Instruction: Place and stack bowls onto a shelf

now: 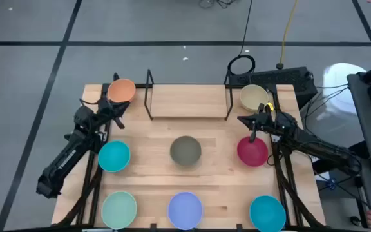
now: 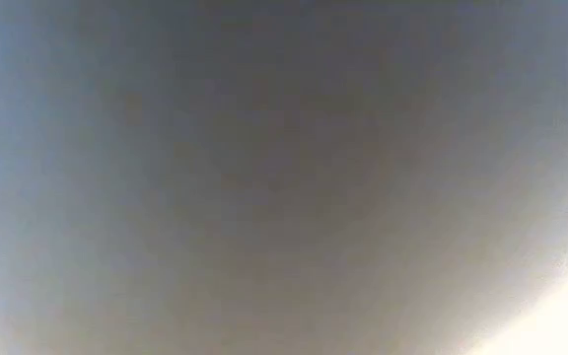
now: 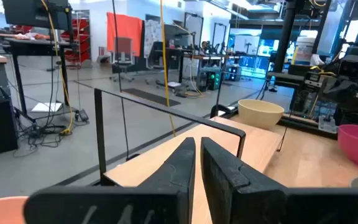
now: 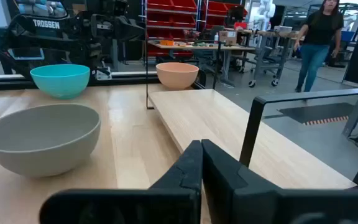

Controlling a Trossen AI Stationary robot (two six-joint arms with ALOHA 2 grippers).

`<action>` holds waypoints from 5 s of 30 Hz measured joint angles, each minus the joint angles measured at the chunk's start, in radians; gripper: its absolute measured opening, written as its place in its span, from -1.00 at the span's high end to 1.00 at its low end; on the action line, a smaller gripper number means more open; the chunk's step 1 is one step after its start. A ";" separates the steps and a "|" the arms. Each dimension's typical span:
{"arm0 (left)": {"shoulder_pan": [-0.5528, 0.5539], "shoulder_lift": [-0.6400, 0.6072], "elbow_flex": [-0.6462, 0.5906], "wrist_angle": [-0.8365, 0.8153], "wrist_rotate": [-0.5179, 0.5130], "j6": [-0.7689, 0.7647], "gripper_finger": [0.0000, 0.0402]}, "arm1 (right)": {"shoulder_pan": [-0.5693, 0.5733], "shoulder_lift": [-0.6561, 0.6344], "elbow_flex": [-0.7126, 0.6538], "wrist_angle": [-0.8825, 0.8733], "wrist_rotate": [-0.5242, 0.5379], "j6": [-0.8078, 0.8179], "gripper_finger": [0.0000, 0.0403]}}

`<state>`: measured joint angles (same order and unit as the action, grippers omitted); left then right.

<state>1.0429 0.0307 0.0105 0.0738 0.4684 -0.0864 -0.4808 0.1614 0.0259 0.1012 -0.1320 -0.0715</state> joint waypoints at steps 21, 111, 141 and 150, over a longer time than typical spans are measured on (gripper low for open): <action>0.000 0.000 0.000 0.000 0.000 0.000 0.85 | 0.000 0.000 0.000 0.000 0.000 0.000 1.00; -0.003 0.000 0.029 0.241 0.048 -0.230 0.85 | 0.000 0.000 0.000 0.074 0.000 -0.009 1.00; -0.126 0.589 0.832 -0.462 0.109 -0.186 0.85 | 0.000 0.023 0.208 0.061 0.032 -0.180 1.00; -0.175 0.644 0.833 -0.395 0.116 -0.295 0.85 | 0.000 0.023 0.209 0.062 0.031 -0.214 1.00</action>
<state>0.8676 0.6751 0.8433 -0.3212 0.5846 -0.3810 -0.4805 0.1848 0.2348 0.1631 -0.1013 -0.2852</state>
